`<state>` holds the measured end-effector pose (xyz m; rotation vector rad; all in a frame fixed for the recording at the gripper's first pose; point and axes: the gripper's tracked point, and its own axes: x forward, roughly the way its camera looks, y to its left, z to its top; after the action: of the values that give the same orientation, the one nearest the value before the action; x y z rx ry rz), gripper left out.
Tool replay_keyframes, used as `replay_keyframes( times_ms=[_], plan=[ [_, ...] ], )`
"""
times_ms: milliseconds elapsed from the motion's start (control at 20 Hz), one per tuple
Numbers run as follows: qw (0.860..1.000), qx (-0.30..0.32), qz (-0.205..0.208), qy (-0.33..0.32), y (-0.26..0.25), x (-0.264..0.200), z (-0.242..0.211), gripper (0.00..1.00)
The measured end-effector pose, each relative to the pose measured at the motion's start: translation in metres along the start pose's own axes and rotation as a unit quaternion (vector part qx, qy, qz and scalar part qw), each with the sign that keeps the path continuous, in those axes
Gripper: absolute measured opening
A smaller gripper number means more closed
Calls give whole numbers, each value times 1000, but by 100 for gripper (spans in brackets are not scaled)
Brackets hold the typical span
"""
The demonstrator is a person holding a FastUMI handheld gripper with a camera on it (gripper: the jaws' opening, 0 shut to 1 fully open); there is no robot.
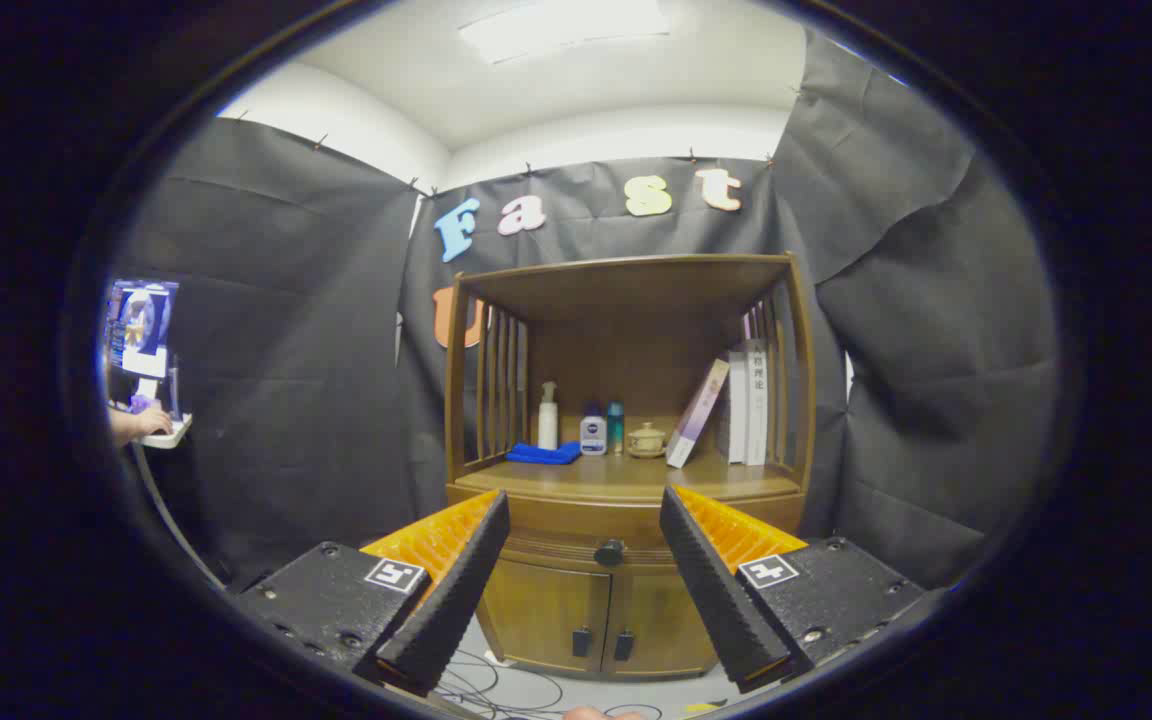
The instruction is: Pull open the drawer, take out the items inside it, and place them on the countertop above the cabinet.
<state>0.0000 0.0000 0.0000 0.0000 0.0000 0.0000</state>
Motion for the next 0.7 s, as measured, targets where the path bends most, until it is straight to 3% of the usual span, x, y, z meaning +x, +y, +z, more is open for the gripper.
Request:
replay_keyframes(
  times_ms=[700],
  plan=[
    [1000, 3, -18, 17, 24, 33, -28, 99]
  ],
)
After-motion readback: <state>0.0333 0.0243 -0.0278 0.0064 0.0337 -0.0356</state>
